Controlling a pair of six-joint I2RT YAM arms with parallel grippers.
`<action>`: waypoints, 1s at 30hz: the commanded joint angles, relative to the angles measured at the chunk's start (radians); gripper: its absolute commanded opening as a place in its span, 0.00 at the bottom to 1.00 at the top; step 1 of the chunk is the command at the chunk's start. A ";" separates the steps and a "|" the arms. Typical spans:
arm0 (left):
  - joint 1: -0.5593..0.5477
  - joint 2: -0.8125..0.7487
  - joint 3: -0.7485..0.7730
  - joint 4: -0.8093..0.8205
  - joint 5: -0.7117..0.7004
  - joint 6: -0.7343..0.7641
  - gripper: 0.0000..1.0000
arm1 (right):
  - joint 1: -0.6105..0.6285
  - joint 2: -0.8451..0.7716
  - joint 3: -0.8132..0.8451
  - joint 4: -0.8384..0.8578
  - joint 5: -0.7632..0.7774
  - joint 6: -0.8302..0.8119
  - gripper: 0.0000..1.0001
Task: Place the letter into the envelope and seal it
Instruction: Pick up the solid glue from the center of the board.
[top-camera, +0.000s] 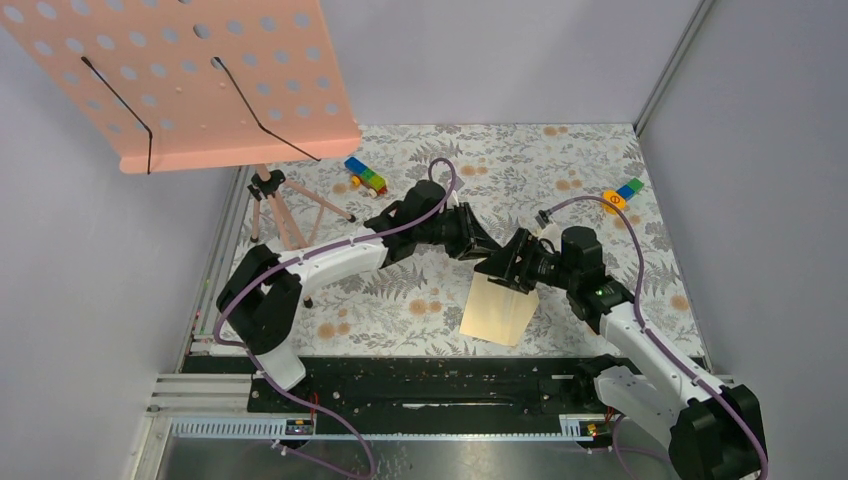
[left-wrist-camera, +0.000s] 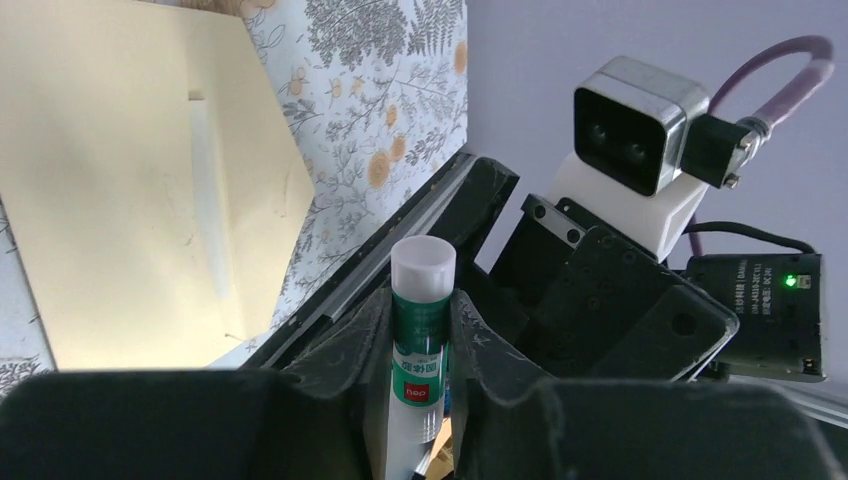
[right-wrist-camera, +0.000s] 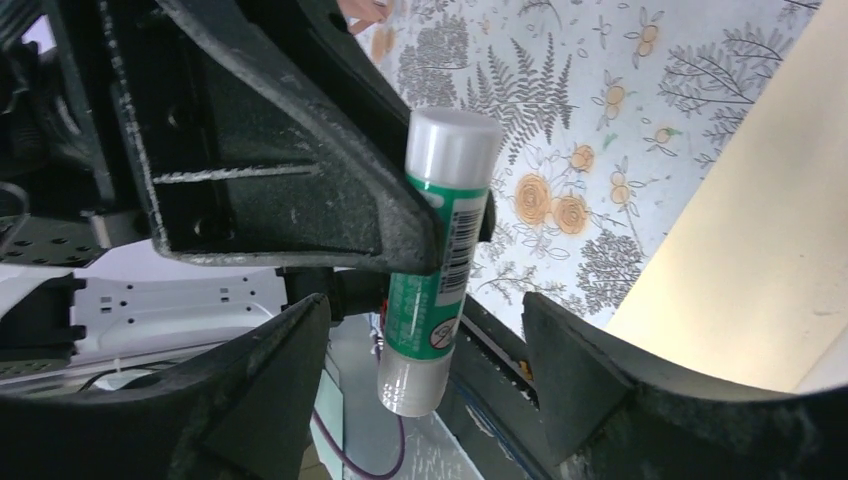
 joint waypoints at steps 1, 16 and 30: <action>0.002 -0.011 -0.005 0.116 0.025 -0.038 0.00 | 0.005 -0.029 -0.003 0.125 -0.050 0.057 0.74; 0.006 -0.036 -0.027 0.113 0.027 -0.029 0.00 | 0.005 -0.065 -0.017 0.106 0.058 0.089 0.44; 0.038 -0.107 -0.098 0.163 0.001 -0.026 0.00 | 0.004 -0.030 -0.016 0.165 0.104 0.140 0.40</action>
